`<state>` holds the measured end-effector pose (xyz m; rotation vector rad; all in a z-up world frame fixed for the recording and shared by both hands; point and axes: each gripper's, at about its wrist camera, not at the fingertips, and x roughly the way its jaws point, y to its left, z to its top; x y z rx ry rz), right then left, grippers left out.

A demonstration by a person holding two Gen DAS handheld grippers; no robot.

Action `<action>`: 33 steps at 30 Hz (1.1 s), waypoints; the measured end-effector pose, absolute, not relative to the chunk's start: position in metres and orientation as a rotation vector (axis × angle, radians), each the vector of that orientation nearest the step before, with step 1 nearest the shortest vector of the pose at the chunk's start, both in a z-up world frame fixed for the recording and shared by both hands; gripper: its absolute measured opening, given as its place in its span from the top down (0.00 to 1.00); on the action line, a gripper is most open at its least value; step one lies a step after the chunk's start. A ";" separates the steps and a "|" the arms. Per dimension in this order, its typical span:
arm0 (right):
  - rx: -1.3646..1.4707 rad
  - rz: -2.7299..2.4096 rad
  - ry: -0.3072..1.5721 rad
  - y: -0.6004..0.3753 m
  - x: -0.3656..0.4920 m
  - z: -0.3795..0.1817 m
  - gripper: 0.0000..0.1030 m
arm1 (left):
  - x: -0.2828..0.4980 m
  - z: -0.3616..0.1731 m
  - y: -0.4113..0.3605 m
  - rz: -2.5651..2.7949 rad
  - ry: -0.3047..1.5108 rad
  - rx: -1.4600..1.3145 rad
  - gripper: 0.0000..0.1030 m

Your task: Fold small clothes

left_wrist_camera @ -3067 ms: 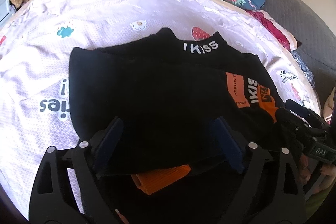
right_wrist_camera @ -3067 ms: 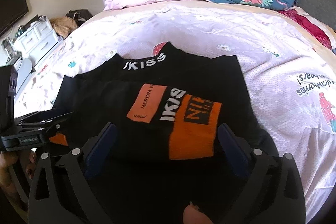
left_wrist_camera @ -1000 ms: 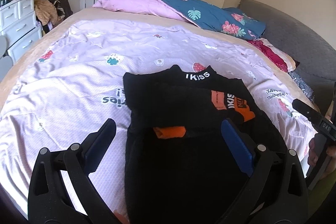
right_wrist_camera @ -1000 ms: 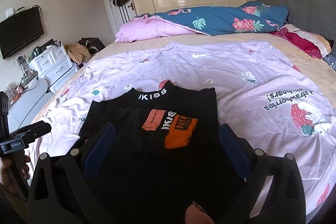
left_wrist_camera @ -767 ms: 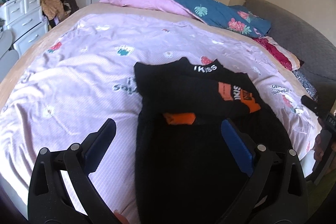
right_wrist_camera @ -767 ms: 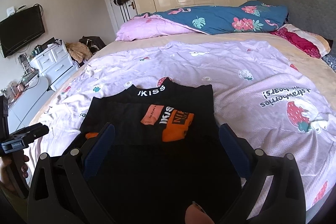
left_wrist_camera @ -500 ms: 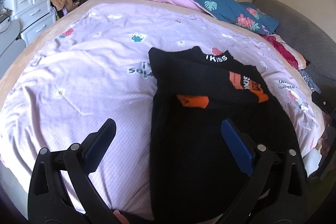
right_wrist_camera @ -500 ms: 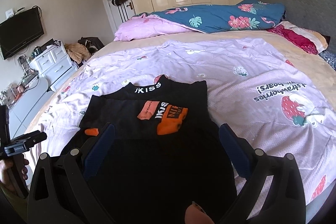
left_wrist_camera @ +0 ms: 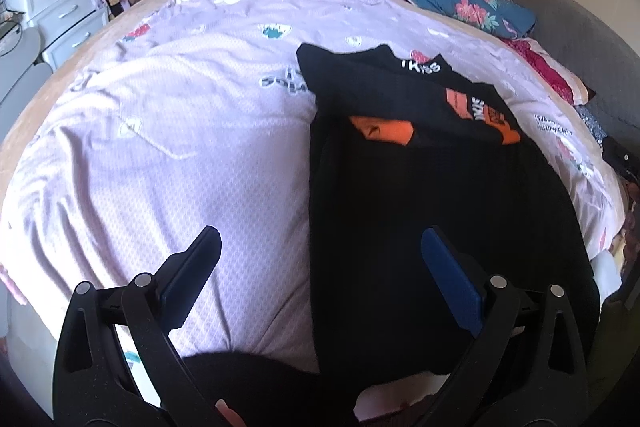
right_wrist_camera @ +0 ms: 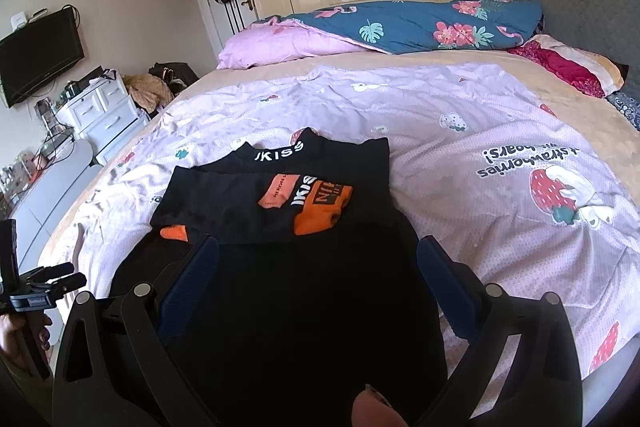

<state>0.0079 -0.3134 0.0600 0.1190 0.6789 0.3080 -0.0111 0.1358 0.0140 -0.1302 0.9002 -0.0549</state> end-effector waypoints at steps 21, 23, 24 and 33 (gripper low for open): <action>0.042 0.314 0.753 -0.313 -0.009 0.035 0.04 | -0.041 -0.033 0.132 -0.182 1.038 -0.192 0.33; 0.034 0.316 0.768 -0.314 -0.012 0.030 0.04 | -0.044 -0.036 0.129 -0.199 1.050 -0.191 0.35; 0.030 0.316 0.774 -0.315 -0.014 0.027 0.04 | -0.044 -0.038 0.128 -0.201 1.053 -0.187 0.35; -0.001 0.294 0.847 -0.328 -0.030 -0.005 0.04 | -0.047 -0.052 0.118 -0.255 1.115 -0.205 0.43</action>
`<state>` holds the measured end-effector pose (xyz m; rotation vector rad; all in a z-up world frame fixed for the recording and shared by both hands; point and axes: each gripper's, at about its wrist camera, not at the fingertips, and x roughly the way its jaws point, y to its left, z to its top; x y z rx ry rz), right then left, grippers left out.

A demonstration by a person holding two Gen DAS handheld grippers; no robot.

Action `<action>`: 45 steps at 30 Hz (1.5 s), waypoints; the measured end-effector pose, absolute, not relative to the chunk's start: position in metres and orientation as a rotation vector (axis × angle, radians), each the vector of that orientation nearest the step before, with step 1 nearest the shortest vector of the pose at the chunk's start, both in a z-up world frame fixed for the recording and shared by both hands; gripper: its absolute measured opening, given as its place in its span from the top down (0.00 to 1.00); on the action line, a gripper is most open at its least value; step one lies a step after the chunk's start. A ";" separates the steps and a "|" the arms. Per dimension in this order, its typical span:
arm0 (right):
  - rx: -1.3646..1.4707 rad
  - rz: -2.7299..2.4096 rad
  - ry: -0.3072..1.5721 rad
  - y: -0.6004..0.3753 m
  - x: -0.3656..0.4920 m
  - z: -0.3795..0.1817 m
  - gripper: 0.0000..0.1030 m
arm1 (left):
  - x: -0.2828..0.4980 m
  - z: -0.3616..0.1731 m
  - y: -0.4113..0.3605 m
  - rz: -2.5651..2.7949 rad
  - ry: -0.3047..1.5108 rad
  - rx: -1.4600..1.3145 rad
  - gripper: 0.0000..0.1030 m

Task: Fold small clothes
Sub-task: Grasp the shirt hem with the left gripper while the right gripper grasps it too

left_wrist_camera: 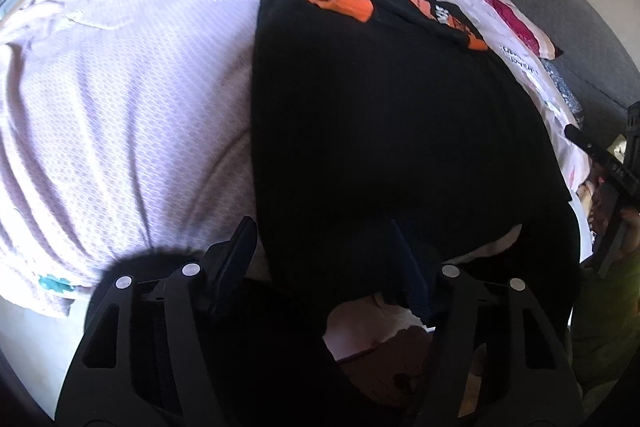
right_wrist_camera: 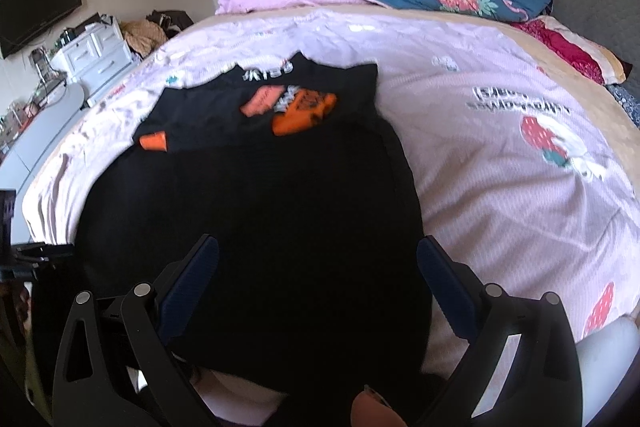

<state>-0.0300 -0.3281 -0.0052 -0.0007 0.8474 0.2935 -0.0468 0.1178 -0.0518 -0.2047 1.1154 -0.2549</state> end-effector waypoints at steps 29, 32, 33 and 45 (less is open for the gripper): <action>-0.073 0.309 1.075 -0.366 -0.056 -0.063 0.46 | -0.049 -0.042 0.121 -0.253 1.040 -0.214 0.95; -0.081 0.343 1.070 -0.364 -0.061 -0.062 0.75 | -0.050 -0.038 0.124 -0.260 1.025 -0.227 0.95; -0.080 0.361 1.057 -0.362 -0.063 -0.059 0.84 | -0.050 -0.036 0.124 -0.262 1.022 -0.230 0.95; 0.121 0.481 0.702 -0.377 -0.061 0.032 0.91 | -0.038 0.009 0.142 -0.265 0.866 -0.284 0.96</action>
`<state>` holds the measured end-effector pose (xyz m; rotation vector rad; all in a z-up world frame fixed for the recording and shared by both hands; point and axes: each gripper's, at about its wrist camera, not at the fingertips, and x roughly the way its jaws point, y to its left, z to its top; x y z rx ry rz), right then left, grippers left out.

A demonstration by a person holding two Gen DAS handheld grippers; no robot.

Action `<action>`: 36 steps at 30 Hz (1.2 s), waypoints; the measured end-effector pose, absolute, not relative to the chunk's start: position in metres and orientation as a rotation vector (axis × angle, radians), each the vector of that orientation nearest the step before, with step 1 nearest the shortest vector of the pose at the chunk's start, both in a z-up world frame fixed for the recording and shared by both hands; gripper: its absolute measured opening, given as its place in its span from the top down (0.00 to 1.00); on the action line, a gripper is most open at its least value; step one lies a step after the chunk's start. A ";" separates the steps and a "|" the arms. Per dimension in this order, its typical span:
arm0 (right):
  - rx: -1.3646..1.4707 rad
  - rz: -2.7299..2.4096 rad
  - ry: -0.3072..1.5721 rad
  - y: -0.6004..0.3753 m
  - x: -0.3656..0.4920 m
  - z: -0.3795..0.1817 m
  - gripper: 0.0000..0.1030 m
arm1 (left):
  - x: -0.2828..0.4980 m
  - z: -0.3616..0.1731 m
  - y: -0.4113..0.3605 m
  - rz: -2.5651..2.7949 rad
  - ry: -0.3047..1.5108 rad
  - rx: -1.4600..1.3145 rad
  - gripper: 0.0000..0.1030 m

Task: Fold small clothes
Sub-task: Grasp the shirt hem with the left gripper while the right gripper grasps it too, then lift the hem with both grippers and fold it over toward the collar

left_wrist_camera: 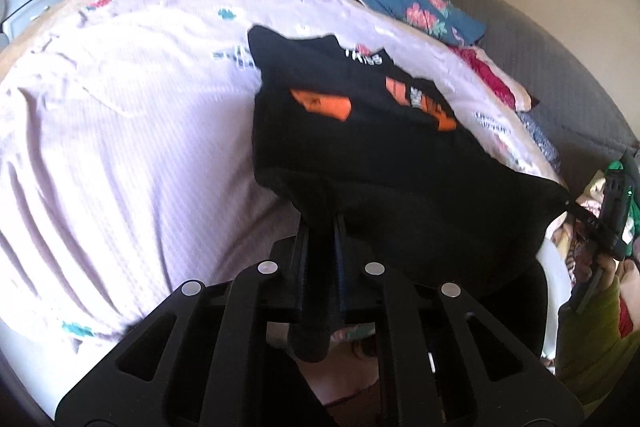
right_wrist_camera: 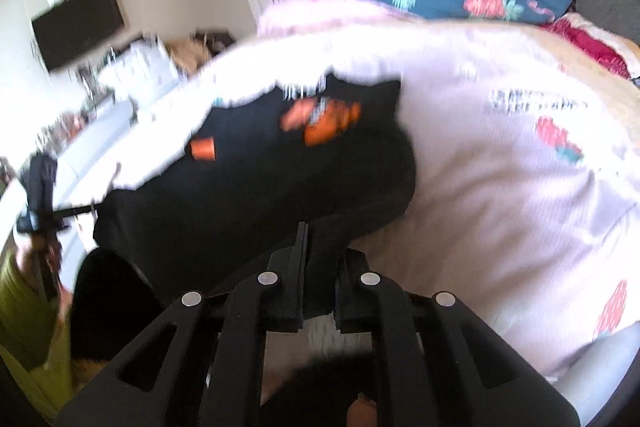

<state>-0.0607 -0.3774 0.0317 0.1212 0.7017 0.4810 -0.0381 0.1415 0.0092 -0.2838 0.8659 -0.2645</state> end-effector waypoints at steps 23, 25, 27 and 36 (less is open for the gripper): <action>0.255 0.322 0.509 -0.386 0.013 0.087 0.91 | 0.021 0.081 0.151 -0.174 0.605 -0.311 0.96; 0.256 0.315 0.507 -0.385 0.019 0.088 0.91 | 0.029 0.083 0.152 -0.172 0.597 -0.325 0.96; 0.268 0.306 0.505 -0.383 0.028 0.090 0.91 | 0.035 0.084 0.152 -0.164 0.590 -0.330 0.96; 0.281 0.238 0.511 -0.367 0.075 0.091 0.91 | 0.068 0.080 0.151 -0.102 0.578 -0.316 0.96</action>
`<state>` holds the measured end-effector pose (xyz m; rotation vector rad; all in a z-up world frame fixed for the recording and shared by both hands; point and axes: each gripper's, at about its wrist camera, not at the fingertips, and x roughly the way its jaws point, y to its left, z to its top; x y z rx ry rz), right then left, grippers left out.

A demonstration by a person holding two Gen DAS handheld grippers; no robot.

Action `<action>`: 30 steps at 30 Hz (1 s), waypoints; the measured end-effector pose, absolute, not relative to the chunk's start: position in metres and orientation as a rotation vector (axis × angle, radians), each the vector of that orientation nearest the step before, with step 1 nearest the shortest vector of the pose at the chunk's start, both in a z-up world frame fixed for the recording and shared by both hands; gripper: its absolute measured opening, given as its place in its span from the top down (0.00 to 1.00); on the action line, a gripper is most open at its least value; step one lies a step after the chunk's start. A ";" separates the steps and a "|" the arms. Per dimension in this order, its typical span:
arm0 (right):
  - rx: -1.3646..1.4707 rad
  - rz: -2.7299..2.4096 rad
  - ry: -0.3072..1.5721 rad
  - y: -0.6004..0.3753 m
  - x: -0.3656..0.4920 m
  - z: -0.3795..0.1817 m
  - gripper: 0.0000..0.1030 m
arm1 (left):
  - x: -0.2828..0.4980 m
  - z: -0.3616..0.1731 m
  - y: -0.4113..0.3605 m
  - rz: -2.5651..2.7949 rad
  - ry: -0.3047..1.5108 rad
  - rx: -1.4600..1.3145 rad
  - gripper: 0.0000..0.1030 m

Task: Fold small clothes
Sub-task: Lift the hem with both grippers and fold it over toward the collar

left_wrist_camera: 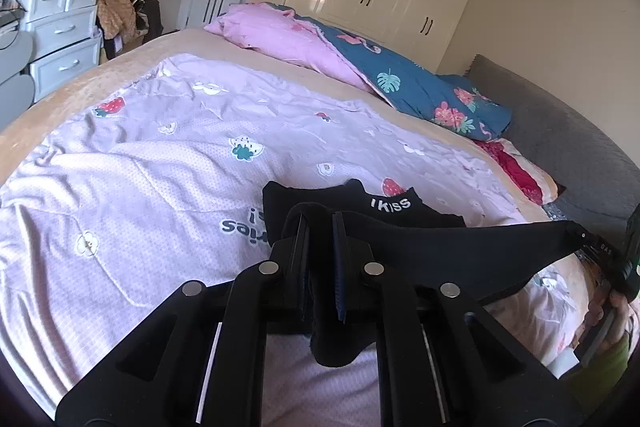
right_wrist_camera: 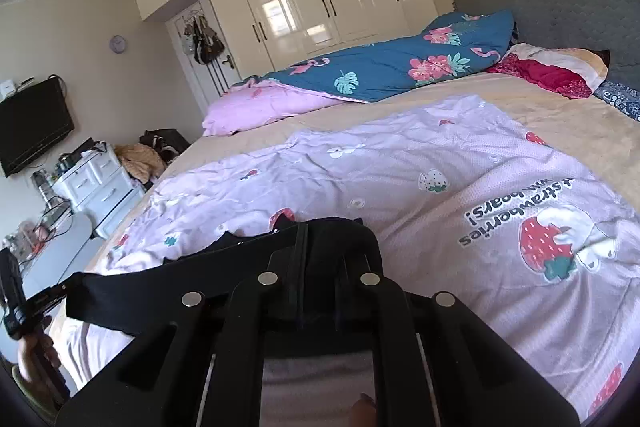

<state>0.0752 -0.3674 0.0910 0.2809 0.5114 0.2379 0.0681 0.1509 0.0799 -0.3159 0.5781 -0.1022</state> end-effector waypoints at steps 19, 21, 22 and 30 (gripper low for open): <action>0.347 0.117 0.582 -0.343 0.159 0.046 0.91 | 0.142 0.031 0.159 -0.013 0.652 -0.313 0.96; 0.336 0.114 0.595 -0.341 0.163 0.039 0.91 | 0.146 0.024 0.161 -0.010 0.658 -0.317 0.96; 0.335 0.114 0.600 -0.341 0.164 0.037 0.91 | 0.147 0.021 0.161 -0.006 0.660 -0.317 0.96; 0.296 0.099 0.646 -0.336 0.172 0.015 0.91 | 0.151 0.014 0.158 -0.003 0.666 -0.304 0.94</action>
